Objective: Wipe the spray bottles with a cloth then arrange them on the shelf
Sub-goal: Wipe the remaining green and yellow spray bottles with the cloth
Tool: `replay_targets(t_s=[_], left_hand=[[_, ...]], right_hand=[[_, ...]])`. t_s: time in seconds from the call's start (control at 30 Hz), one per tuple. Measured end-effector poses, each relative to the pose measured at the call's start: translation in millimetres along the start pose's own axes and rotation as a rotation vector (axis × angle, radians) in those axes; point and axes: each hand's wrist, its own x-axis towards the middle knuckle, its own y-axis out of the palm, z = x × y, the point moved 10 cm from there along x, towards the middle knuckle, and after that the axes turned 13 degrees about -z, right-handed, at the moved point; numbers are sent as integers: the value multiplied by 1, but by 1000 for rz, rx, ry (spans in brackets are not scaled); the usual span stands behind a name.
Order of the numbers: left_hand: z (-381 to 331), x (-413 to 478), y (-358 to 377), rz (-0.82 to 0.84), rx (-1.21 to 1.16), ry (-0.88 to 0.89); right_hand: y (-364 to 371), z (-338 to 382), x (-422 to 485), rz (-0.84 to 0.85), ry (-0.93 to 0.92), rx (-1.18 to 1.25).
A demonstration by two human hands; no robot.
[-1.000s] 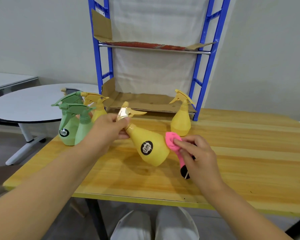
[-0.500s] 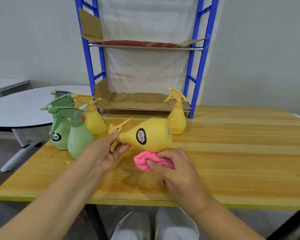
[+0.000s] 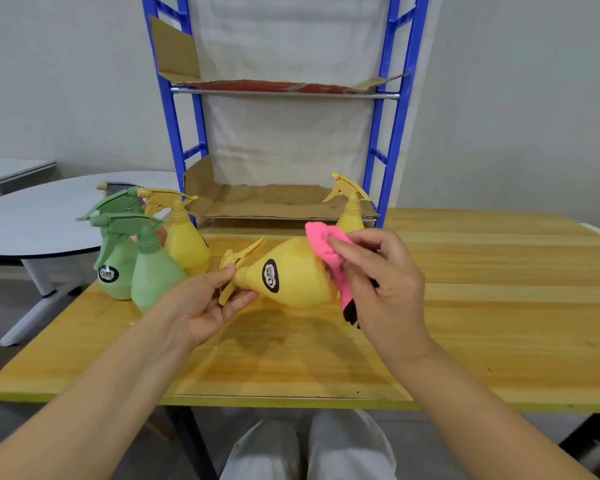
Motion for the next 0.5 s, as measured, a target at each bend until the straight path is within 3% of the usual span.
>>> replay_targets(t_s=[0.17, 0.3, 0.5], left_hand=[[5, 0, 0, 2, -33, -52], [8, 4, -3, -27, -84, -91], [21, 7, 1, -60, -172, -152]], right_hand=[[0, -34, -3, 3, 249, 0], [3, -37, -20, 11, 335, 24], [10, -16, -33, -13, 223, 39]])
